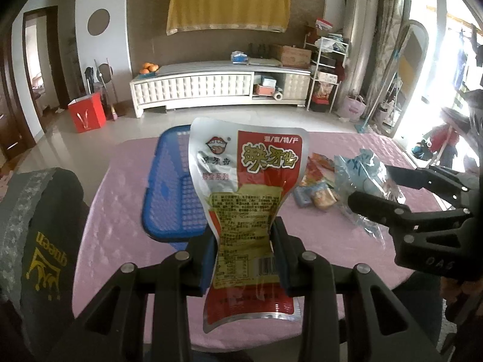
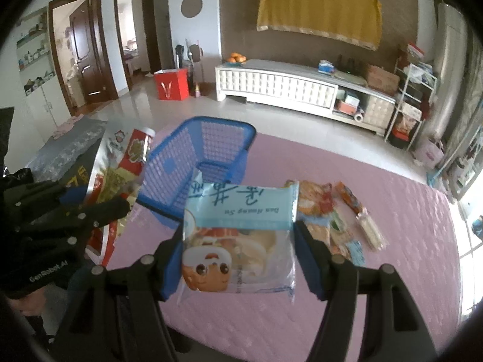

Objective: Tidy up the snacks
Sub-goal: 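Release the red pouch into the blue basket with the left gripper while the right gripper drops its bread pack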

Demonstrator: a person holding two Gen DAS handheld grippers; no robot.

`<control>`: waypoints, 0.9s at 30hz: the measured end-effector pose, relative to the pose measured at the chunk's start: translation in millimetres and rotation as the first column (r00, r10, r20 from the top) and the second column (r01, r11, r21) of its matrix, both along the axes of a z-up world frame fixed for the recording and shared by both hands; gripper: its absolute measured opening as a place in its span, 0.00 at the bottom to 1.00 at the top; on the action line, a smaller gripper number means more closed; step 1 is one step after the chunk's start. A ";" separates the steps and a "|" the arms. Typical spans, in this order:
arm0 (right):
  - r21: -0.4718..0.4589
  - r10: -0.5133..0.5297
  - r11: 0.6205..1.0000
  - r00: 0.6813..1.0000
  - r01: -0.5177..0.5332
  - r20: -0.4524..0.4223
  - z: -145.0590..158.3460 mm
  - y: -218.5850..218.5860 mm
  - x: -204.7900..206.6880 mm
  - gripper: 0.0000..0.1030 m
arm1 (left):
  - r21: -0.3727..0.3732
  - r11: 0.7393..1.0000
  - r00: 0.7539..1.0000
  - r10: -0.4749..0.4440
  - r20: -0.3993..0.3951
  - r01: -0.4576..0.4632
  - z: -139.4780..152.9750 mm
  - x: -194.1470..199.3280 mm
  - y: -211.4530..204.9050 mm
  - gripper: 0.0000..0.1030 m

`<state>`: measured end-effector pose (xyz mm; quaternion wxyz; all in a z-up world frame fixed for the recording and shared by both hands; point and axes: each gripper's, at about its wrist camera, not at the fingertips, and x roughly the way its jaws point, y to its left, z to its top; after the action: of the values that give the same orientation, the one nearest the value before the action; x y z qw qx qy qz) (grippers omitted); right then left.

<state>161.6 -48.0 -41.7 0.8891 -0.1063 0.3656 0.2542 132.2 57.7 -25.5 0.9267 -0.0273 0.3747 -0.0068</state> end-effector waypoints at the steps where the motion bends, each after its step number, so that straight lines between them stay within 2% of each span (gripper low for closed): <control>1: 0.003 0.007 1.000 1.000 -0.007 -0.001 0.7 7.2 0.4 0.68 | 0.003 1.000 1.000 0.007 0.000 -0.007 0.6 2.6 6.9 0.31; 11: -0.001 0.080 0.997 0.996 -0.080 -0.047 -13.5 61.7 32.7 0.68 | -0.012 0.998 0.998 0.066 -0.008 -0.066 -4.2 33.4 58.7 0.31; 22: -0.052 0.135 0.988 0.983 -0.143 -0.126 -51.9 107.2 74.1 0.68 | -0.068 0.991 0.992 0.114 -0.051 -0.117 -36.5 68.0 94.8 0.31; 27: -0.092 0.170 0.979 0.980 -0.180 -0.108 -61.6 120.6 74.4 0.69 | -0.090 0.987 0.988 0.127 -0.081 -0.135 -50.5 72.8 104.6 0.31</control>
<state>236.0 72.7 -103.3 0.8375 -0.1702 0.4109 0.3176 205.0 162.3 -76.0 0.9080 -0.0962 0.4060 0.0374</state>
